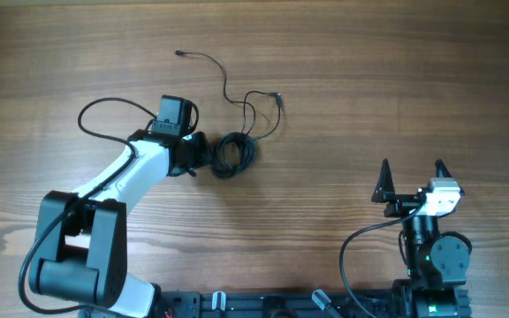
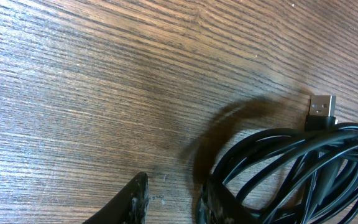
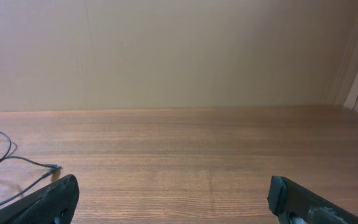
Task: Untangle cables
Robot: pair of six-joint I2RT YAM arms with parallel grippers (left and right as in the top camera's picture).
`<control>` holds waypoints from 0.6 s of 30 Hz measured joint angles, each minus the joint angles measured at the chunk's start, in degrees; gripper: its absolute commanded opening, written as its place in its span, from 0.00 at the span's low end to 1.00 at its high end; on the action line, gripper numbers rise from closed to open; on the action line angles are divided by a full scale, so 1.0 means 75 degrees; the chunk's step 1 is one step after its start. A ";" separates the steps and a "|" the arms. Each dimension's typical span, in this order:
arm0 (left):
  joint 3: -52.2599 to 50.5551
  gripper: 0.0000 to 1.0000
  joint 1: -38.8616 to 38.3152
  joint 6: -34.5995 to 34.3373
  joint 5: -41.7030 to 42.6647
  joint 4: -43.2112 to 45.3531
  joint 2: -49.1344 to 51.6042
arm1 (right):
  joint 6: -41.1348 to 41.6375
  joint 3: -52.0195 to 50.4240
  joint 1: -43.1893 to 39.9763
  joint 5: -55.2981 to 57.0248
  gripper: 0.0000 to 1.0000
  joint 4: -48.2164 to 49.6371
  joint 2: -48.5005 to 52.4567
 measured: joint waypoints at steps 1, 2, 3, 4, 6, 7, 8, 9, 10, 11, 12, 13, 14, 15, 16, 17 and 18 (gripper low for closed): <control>0.0000 0.32 0.0000 0.0000 0.0000 0.0000 0.0000 | 0.0000 0.0003 0.0000 0.0000 1.00 0.0000 0.0000; 0.0000 0.32 0.0000 0.0000 0.0000 0.0000 0.0000 | 0.0000 0.0003 0.0000 0.0000 1.00 0.0000 0.0000; 0.0000 0.33 0.0000 0.0000 0.0003 0.0000 0.0000 | 0.0000 0.0000 0.0000 0.0000 1.00 0.0000 0.0000; 0.0000 0.33 0.0000 0.0000 0.0000 0.0000 0.0000 | 0.0000 0.0003 0.0000 0.0003 1.00 0.0000 0.0000; 0.0000 0.33 0.0000 0.0000 0.0000 0.0000 0.0000 | 0.0000 0.0000 0.0000 0.0003 1.00 0.0000 0.0000; 0.0000 0.33 0.0000 0.0000 0.0000 0.0000 0.0000 | 0.0000 0.0000 0.0000 0.0003 1.00 0.0000 0.0000; 0.0000 0.34 0.0000 0.0000 0.0000 0.0000 0.0000 | 0.0000 0.0000 0.0000 0.0003 1.00 0.0000 0.0000; 0.0000 0.34 0.0000 0.0000 0.0000 0.0000 0.0000 | 0.0000 0.0000 0.0000 0.0000 1.00 0.0000 0.0000; 0.0000 0.34 0.0000 0.0000 0.0000 0.0000 0.0000 | 0.0000 0.0000 0.0000 0.0003 1.00 0.0000 0.0000; 0.0000 0.34 0.0000 0.0000 0.0000 0.0000 0.0000 | 0.0000 0.0000 0.0000 0.0000 1.00 0.0000 0.0000; 0.0000 0.34 0.0000 0.0000 0.0000 0.0000 0.0000 | 0.0000 0.0003 0.0000 0.0000 1.00 0.0000 0.0000; 0.0000 0.34 0.0000 0.0000 0.0000 0.0000 0.0000 | 0.0000 0.0003 0.0000 0.0000 1.00 0.0000 0.0000; 0.0000 0.34 0.0000 0.0000 0.0000 -0.0006 0.0000 | 0.0000 0.0000 0.0000 0.0000 1.00 0.0000 0.0000; 0.0000 0.34 0.0000 0.0000 0.0000 -0.0041 0.0000 | 0.0000 0.0003 0.0000 0.0000 1.00 0.0000 0.0000; 0.0000 0.34 0.0000 0.0000 0.0000 -0.0073 0.0000 | 0.0000 0.0003 0.0000 0.0000 1.00 0.0000 0.0000; 0.0000 0.34 0.0000 0.0000 0.0000 -0.0114 0.0000 | 0.0000 0.0000 0.0000 0.0003 1.00 0.0000 0.0000; -0.0003 0.35 0.0000 0.0000 0.0000 -0.0140 0.0000 | 0.0000 0.0000 0.0000 0.0000 1.00 0.0000 0.0000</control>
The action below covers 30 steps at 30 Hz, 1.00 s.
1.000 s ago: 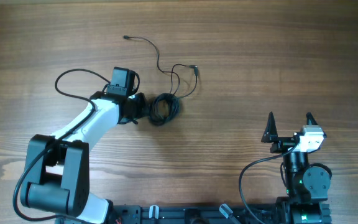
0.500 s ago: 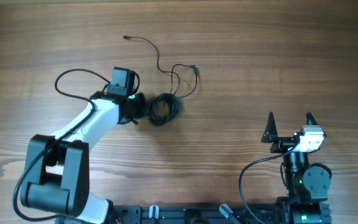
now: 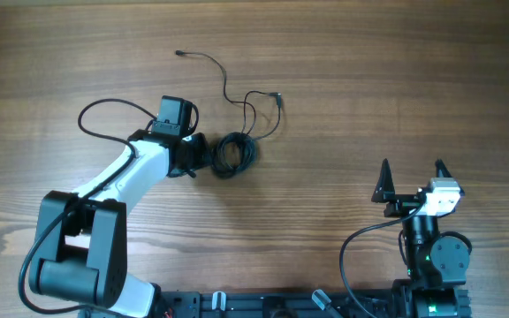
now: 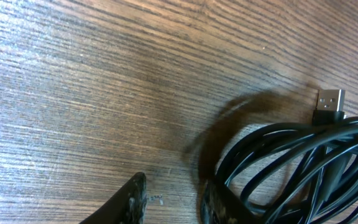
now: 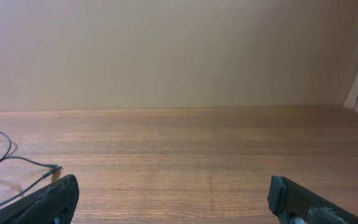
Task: Untangle cables
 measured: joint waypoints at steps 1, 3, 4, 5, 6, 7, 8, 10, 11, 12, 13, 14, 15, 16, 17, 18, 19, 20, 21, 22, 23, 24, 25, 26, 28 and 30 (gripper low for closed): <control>0.0000 0.35 0.0000 0.0000 0.0000 -0.0006 0.0000 | 0.0000 0.0000 0.0000 0.0000 1.00 0.0000 0.0000; 0.0000 0.35 0.0000 0.0000 0.0000 -0.0006 0.0000 | 0.0000 0.0000 0.0000 0.0000 1.00 0.0000 0.0000; 0.0000 0.36 0.0000 0.0000 0.0000 -0.0006 0.0000 | 0.0000 0.0000 0.0000 0.0000 1.00 0.0000 0.0000; 0.0000 0.37 0.0000 0.0000 0.0000 -0.0012 0.0000 | 0.0000 0.0000 0.0000 0.0000 1.00 0.0000 0.0000; 0.0000 0.37 -0.0003 0.0000 0.0000 -0.0029 0.0000 | 0.0000 0.0000 0.0000 0.0000 1.00 0.0000 0.0000; 0.0000 0.37 -0.0006 0.0000 0.0000 -0.0035 0.0000 | 0.0000 0.0003 0.0000 0.0000 0.99 0.0000 0.0000; 0.0000 0.37 -0.0023 0.0000 -0.0003 -0.0035 0.0000 | 0.0000 0.0000 0.0000 0.0000 1.00 0.0000 0.0000; 0.0000 0.36 -0.0131 0.0000 -0.0029 -0.0032 0.0000 | 0.0000 0.0000 0.0000 0.0000 1.00 0.0000 0.0000; 0.0000 0.36 -0.0195 0.0000 -0.0032 -0.0035 0.0000 | 0.0000 0.0003 0.0000 0.0000 1.00 0.0000 0.0000; 0.0000 0.36 -0.0245 0.0000 -0.0032 -0.0035 0.0000 | 0.0000 0.0000 0.0000 0.0003 1.00 0.0000 0.0000; 0.0000 0.36 -0.0315 0.0000 -0.0061 -0.0032 0.0000 | 0.0000 0.0000 0.0000 0.0000 1.00 0.0000 0.0000; 0.0000 0.37 -0.0402 0.0000 -0.0122 -0.0032 0.0000 | 0.0000 0.0000 0.0000 0.0000 1.00 0.0000 0.0000; 0.0000 0.39 -0.0455 0.0000 -0.0175 -0.0035 0.0000 | 0.0000 0.0003 0.0000 0.0000 1.00 0.0000 0.0000; 0.0000 0.41 -0.0501 0.0000 -0.0224 -0.0032 0.0000 | 0.0000 0.0000 0.0000 0.0000 1.00 0.0000 0.0000; 0.0000 0.42 -0.0530 0.0000 -0.0251 -0.0035 0.0000 | 0.0000 0.0000 0.0000 0.0000 1.00 0.0000 0.0000; 0.0000 0.43 -0.0530 0.0003 -0.0259 -0.0032 0.0000 | 0.0000 0.0000 0.0000 0.0003 1.00 0.0000 0.0000; 0.0000 0.46 -0.0530 0.0000 -0.0286 -0.0032 0.0000 | 0.0000 0.0003 0.0000 0.0003 1.00 0.0000 0.0000; 0.0000 0.47 -0.0530 -0.0003 -0.0291 -0.0032 0.0000 | 0.0000 0.0000 0.0000 0.0003 1.00 0.0000 0.0000; 0.0000 0.48 -0.0530 0.0006 -0.0306 -0.0026 0.0003 | 0.0000 0.0000 0.0000 0.0003 1.00 0.0000 0.0000; 0.0000 0.48 -0.0530 0.0000 -0.0321 0.0000 0.0003 | 0.0000 0.0000 0.0000 0.0003 1.00 0.0000 0.0000; 0.0000 0.47 -0.0530 0.0000 -0.0341 0.0020 0.0003 | 0.0000 0.0003 0.0000 0.0000 1.00 0.0000 0.0000; -0.0006 0.38 -0.0530 0.0000 -0.0350 0.0061 0.0003 | 0.0000 0.0003 0.0000 0.0003 1.00 0.0000 0.0000; -0.0006 0.23 -0.0530 0.0000 -0.0353 0.0090 0.0006 | 0.0000 0.0000 0.0000 0.0000 1.00 0.0000 0.0000; -0.0006 0.06 -0.0530 -0.0015 -0.0367 0.0114 0.0006 | 0.0000 0.0000 0.0000 0.0000 1.00 0.0000 0.0000; -0.0006 0.04 -0.0530 -0.0017 -0.0373 0.0152 0.0006 | 0.0000 0.0003 0.0000 0.0000 1.00 0.0000 0.0000; -0.0006 0.04 -0.0530 0.0000 -0.0376 0.0175 0.0006 | 0.0000 0.0000 0.0000 0.0003 1.00 0.0000 0.0000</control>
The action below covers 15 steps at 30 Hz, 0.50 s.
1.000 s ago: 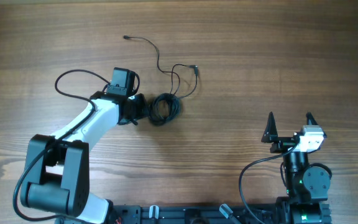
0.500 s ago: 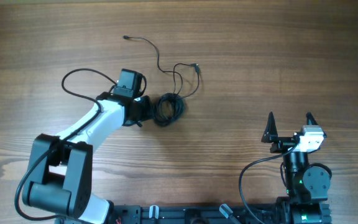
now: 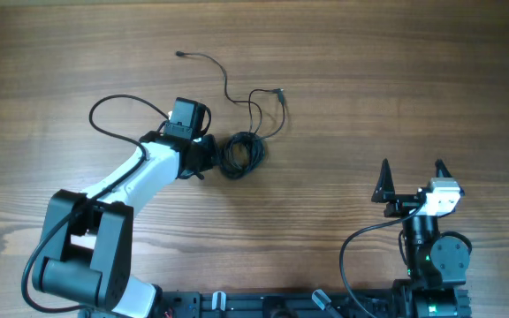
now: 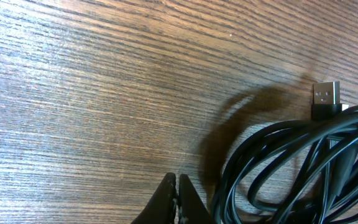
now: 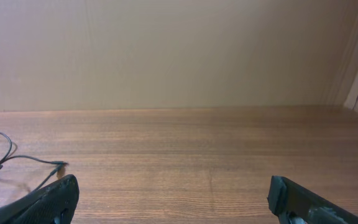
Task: Untangle cables
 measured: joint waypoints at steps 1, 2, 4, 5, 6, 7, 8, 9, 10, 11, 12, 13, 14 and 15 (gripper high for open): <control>0.0000 0.04 0.0000 0.0000 0.0000 0.0000 0.0000 | 0.0000 0.0000 0.0000 -0.0003 1.00 0.0000 0.0000; 0.0000 0.06 0.0000 0.0000 0.0000 0.0000 0.0000 | 0.0000 0.0000 0.0000 -0.0003 1.00 0.0000 0.0000; 0.0000 0.14 0.0000 0.0003 0.0000 0.0003 0.0000 | 0.0000 0.0000 0.0000 -0.0003 1.00 0.0000 0.0000; 0.0000 0.18 0.0000 0.0000 0.0000 0.0003 0.0000 | 0.0000 0.0000 0.0000 0.0000 1.00 0.0000 0.0000; 0.0000 0.22 0.0000 -0.0020 0.0000 0.0012 0.0000 | 0.0000 0.0000 0.0000 -0.0003 1.00 0.0000 0.0000; 0.0000 0.28 0.0000 -0.0006 0.0000 0.0017 0.0000 | 0.0000 0.0000 0.0000 0.0000 1.00 0.0000 0.0000; 0.0000 0.32 0.0000 -0.0009 0.0000 0.0023 0.0000 | 0.0000 0.0000 0.0000 -0.0003 1.00 0.0000 0.0000; 0.0000 0.34 0.0000 0.0012 -0.0003 0.0023 0.0000 | 0.0000 0.0000 0.0000 -0.0003 1.00 0.0000 0.0000; 0.0000 0.35 0.0000 0.0017 0.0000 0.0023 0.0000 | 0.0000 0.0003 0.0000 -0.0003 0.99 0.0000 0.0000; 0.0000 0.35 0.0000 -0.0006 -0.0003 0.0023 0.0000 | 0.0000 0.0000 0.0000 -0.0003 1.00 0.0000 0.0000; 0.0000 0.36 0.0000 -0.0003 0.0000 0.0023 0.0003 | 0.0000 0.0000 0.0000 0.0000 1.00 0.0000 0.0000; 0.0000 0.36 0.0000 -0.0003 -0.0003 0.0026 0.0015 | 0.0000 0.0000 0.0000 -0.0003 1.00 0.0000 0.0000; 0.0000 0.37 0.0000 -0.0003 0.0000 0.0026 0.0035 | 0.0000 0.0000 0.0000 -0.0003 1.00 0.0000 0.0000; 0.0000 0.37 0.0000 -0.0003 0.0000 0.0029 0.0070 | 0.0000 0.0000 0.0000 -0.0003 1.00 0.0000 0.0000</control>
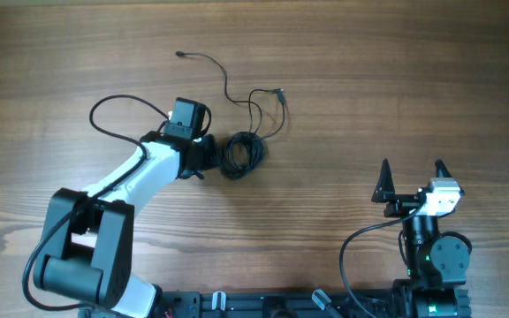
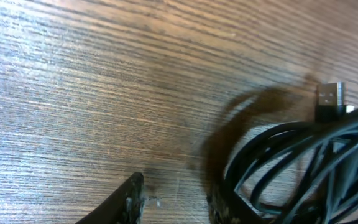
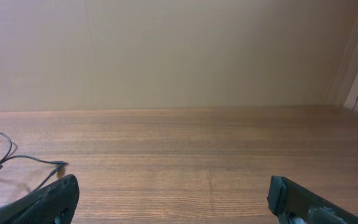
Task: Untangle cables
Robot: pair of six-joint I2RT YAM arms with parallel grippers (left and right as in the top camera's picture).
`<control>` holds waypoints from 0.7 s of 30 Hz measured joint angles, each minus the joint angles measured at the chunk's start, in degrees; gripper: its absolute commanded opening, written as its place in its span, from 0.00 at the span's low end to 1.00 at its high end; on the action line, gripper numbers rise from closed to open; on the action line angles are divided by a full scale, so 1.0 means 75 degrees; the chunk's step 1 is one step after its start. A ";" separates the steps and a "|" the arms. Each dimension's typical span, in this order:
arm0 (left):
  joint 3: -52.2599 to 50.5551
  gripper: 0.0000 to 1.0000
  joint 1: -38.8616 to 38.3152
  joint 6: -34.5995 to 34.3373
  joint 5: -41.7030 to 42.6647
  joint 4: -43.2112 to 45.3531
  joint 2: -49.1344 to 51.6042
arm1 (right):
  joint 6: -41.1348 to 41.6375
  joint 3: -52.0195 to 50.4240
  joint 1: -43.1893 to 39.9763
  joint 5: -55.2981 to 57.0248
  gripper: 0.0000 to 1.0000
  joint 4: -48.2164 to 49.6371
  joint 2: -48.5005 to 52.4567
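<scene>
A coil of thick black cable [image 1: 242,154] lies mid-table; in the left wrist view the coil [image 2: 303,168] shows a USB plug [image 2: 331,98] at its top. A thin black cable [image 1: 228,84] runs from the coil toward the far side. My left gripper [image 1: 207,159] is low on the table at the coil's left edge. It is open [image 2: 176,199], with bare wood between its fingers and the right finger against the coil's strands. My right gripper [image 1: 412,179] stands open near the front right, far from the cables, with nothing in it [image 3: 173,199].
The left arm's own black lead [image 1: 117,104] loops out to the left of its wrist. The thin cable's end [image 3: 58,165] shows at the left of the right wrist view. A plain wall rises behind the table's far edge [image 3: 179,111].
My left gripper, shut 0.5 s ago with nothing seen between its fingers, now stands open. The arm, the coil and the right gripper are where they were.
My left gripper stood open at the coil's left edge at the first two moments. Then the arm and the coil were a little further right and the gripper was shut. Now the gripper is open again in that place. My right arm has stayed still.
</scene>
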 measured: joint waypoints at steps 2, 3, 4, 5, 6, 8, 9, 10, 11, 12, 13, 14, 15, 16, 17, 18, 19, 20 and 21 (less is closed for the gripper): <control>0.0000 0.38 0.0000 0.0000 0.0000 0.0003 0.0108 | 0.0000 0.0000 0.0000 0.0000 1.00 0.0000 0.0000; 0.0000 0.38 0.0000 0.0003 0.0000 0.0061 0.0146 | 0.0000 0.0003 0.0000 0.0000 1.00 0.0000 0.0000; 0.0000 0.38 0.0000 0.0003 0.0000 0.0087 0.0160 | 0.0000 0.0003 0.0000 0.0000 1.00 0.0000 0.0000; 0.0003 0.38 0.0000 0.0003 0.0000 0.0108 0.0166 | 0.0000 0.0000 0.0000 0.0000 1.00 0.0000 0.0000; 0.0003 0.38 0.0000 0.0003 0.0000 0.0111 0.0166 | 0.0000 0.0000 0.0000 0.0000 1.00 0.0000 0.0000; 0.0003 0.38 0.0000 0.0003 0.0000 0.0114 0.0166 | 0.0000 0.0000 0.0000 0.0000 1.00 0.0000 0.0000; 0.0003 0.38 0.0000 0.0003 0.0000 0.0117 0.0166 | 0.0000 0.0003 0.0000 0.0003 1.00 0.0000 0.0000; 0.0003 0.38 0.0000 0.0003 0.0000 0.0119 0.0166 | 0.0000 0.0003 0.0000 0.0003 1.00 0.0000 0.0000; 0.0003 0.38 0.0000 0.0003 0.0000 0.0119 0.0166 | 0.0000 0.0000 0.0000 0.0000 1.00 0.0000 0.0000; 0.0003 0.38 0.0000 0.0003 0.0000 0.0122 0.0166 | 0.0000 0.0000 0.0000 0.0000 1.00 0.0000 0.0000; 0.0003 0.38 0.0000 0.0003 -0.0003 0.0134 0.0169 | 0.0000 0.0000 0.0000 0.0000 1.00 0.0000 0.0000; 0.0003 0.38 0.0000 0.0003 0.0000 0.0140 0.0172 | 0.0000 0.0000 0.0000 0.0000 1.00 0.0000 0.0000; 0.0003 0.38 0.0000 0.0003 0.0000 0.0140 0.0172 | 0.0000 0.0003 0.0000 0.0000 1.00 0.0000 0.0000; 0.0003 0.38 0.0000 0.0003 0.0000 0.0140 0.0172 | 0.0000 0.0003 0.0000 0.0000 1.00 0.0000 0.0000; 0.0003 0.38 0.0000 0.0003 0.0000 0.0140 0.0172 | 0.0000 0.0003 0.0000 0.0000 1.00 0.0000 0.0000; 0.0003 0.38 0.0000 0.0003 0.0000 0.0140 0.0172 | 0.0000 0.0000 0.0000 0.0000 1.00 0.0000 0.0000; 0.0003 0.38 0.0000 0.0003 -0.0003 0.0140 0.0172 | 0.0000 0.0003 0.0000 0.0000 1.00 0.0000 0.0000; 0.0003 0.38 0.0000 0.0000 0.0000 0.0140 0.0172 | 0.0000 0.0003 0.0000 0.0003 1.00 0.0000 0.0000; 0.0003 0.38 0.0000 0.0000 0.0000 0.0140 0.0172 | 0.0000 0.0000 0.0000 0.0000 1.00 0.0000 0.0000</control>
